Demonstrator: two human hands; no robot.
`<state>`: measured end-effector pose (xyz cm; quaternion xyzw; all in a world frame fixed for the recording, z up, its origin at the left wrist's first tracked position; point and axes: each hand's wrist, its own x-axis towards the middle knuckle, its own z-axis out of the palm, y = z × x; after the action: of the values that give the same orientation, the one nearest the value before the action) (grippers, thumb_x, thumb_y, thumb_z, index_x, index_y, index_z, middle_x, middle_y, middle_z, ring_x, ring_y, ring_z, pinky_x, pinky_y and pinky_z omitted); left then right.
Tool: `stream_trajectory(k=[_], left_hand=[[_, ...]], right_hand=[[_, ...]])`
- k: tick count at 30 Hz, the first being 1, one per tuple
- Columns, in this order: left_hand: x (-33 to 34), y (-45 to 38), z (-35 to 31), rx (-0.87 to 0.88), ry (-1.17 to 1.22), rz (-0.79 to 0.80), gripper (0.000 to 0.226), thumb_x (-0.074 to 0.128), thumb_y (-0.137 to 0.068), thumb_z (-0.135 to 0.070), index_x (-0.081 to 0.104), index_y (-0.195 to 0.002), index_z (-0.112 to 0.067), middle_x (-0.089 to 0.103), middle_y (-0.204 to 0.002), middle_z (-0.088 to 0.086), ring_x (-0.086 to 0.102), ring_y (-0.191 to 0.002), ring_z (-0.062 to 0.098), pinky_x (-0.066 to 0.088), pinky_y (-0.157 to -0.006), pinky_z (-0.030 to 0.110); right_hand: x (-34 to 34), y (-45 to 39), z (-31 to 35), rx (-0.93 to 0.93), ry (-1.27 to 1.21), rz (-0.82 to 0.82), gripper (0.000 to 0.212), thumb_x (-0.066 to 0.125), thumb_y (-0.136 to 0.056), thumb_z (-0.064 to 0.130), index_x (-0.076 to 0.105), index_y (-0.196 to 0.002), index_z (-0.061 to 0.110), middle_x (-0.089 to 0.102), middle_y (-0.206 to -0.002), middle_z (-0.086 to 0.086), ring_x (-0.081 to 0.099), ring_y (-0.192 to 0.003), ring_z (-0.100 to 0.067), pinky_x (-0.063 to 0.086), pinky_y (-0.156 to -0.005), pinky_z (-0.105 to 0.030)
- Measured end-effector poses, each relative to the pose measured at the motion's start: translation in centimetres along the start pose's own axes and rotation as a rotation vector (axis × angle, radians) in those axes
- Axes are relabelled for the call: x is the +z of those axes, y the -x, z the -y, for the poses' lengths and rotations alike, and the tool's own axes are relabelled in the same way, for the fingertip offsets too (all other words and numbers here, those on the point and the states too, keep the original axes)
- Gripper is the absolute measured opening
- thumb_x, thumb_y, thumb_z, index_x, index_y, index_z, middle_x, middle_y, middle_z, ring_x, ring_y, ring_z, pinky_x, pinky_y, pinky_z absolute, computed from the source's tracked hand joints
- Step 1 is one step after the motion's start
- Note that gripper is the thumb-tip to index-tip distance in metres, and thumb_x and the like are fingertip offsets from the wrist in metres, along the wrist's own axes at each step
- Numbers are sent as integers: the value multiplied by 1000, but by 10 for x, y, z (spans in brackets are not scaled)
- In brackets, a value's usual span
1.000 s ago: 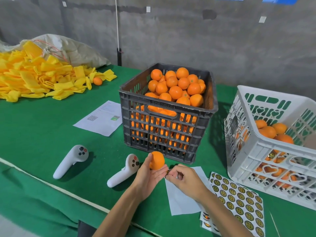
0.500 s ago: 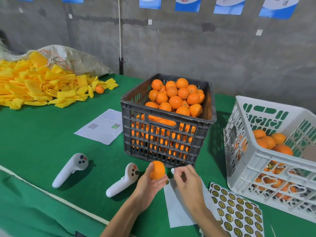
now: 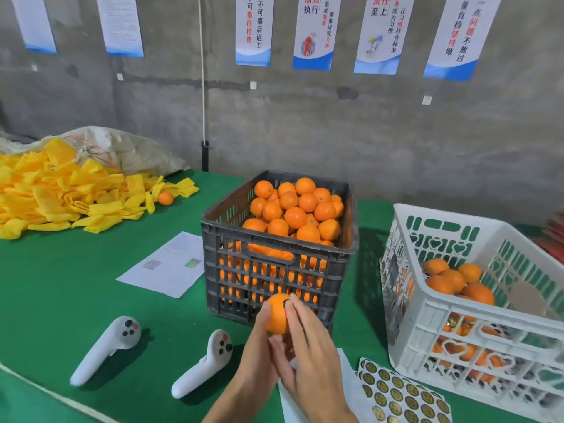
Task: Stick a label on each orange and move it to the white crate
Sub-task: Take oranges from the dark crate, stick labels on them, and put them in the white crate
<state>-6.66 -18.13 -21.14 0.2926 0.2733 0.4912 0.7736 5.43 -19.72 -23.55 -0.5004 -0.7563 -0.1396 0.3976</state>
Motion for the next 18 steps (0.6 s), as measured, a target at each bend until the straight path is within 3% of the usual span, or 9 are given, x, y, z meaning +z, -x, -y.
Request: stream_trajectory(k=[3,7,13,16,18], left_hand=[[37,-6,-15,49,-88,35,64,61,-94,-58,60,-137,-10,70,-131,17,68,-121,34,62,-86,37],[96,-24,-30,64,-213,89,79,77,-72,-67,66,-129,-14,74,-123,16,72,-114,33,63,-81,37],[177,-47,-19,34,-577,185,67,50,-79,-70,68,-115,-17,80,-102,4,78,-94,23,63,-71,36],[196,-56,-6,44,-643,205,62,49,-89,-64,71,-114,-11,80,-103,6,78,-95,24,64,-74,40],[200,-62,2,73,-670,202,52,50,-100,-53,72,-112,-7,80,-103,5,77,-96,20,65,-78,41]], right_hand=[[-36,-24,-7,13,-13,-104,68,55,-102,51,39,-155,11,39,-162,-2,44,-144,-14,42,-112,-24],[-93,-55,-38,-5,75,-233,61,57,-102,48,47,-148,10,51,-153,-6,56,-132,-17,50,-103,-27],[-158,-66,-102,155,303,-283,61,60,-102,35,41,-154,8,45,-158,-9,56,-133,-25,53,-100,-36],[-184,-59,-138,263,395,-302,60,56,-104,41,44,-152,7,50,-154,-9,60,-127,-28,55,-97,-40],[-194,-51,-159,291,498,-267,58,65,-99,37,51,-148,10,54,-150,-8,61,-126,-28,54,-100,-42]])
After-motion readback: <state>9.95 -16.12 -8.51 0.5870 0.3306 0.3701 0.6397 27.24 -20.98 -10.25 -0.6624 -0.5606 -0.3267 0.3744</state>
